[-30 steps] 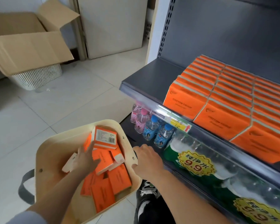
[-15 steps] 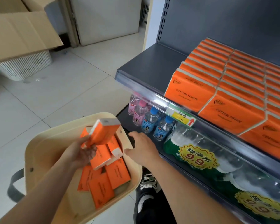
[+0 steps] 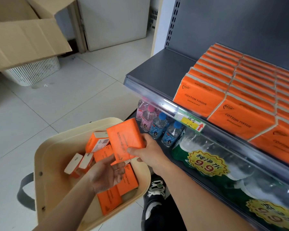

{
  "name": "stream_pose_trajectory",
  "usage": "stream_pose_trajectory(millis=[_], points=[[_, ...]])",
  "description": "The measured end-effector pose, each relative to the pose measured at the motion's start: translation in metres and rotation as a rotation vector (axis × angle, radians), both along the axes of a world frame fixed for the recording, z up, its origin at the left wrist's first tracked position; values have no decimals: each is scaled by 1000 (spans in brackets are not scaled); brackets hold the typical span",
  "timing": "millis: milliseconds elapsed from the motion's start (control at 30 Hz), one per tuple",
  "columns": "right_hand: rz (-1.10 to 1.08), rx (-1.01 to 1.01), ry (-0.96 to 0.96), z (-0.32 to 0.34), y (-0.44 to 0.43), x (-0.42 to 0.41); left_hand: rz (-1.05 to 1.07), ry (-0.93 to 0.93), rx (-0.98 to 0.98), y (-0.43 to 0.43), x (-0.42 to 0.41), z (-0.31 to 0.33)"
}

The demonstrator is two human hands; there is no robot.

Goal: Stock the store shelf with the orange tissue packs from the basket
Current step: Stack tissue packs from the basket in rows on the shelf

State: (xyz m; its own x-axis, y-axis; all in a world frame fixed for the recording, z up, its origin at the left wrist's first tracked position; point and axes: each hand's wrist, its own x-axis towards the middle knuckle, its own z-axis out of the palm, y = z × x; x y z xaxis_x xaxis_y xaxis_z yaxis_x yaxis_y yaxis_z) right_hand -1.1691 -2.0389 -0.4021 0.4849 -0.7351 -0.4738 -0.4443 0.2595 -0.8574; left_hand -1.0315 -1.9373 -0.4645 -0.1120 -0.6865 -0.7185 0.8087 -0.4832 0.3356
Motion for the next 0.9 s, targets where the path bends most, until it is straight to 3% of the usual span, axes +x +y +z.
stream_pose_trajectory(millis=[133,300,533,600,667,733,767,833,900], points=[[-21,-23,16,3,-5,-2,60,-385,171,-9,14,-19],[-51,-49,94,-2,-10,-2,56,-85,-268,-15,14,-15],[-53,-108,113,-2,-19,3,-167,-389,-389,-29,38,-11],[64,-61,184,1,-24,-1,-303,-391,-431,-27,48,-9],[200,-16,302,5,-26,-5,-301,-422,-375,-28,54,-18],[269,-38,426,6,-27,-6,-166,-631,-179,-32,59,-40],[291,-67,480,7,-27,-6,-143,-840,-50,-33,64,-57],[313,-92,516,7,-28,-6,-308,-1283,129,-34,70,-90],[346,-96,529,5,-31,-7,-542,-1527,116,-32,73,-116]])
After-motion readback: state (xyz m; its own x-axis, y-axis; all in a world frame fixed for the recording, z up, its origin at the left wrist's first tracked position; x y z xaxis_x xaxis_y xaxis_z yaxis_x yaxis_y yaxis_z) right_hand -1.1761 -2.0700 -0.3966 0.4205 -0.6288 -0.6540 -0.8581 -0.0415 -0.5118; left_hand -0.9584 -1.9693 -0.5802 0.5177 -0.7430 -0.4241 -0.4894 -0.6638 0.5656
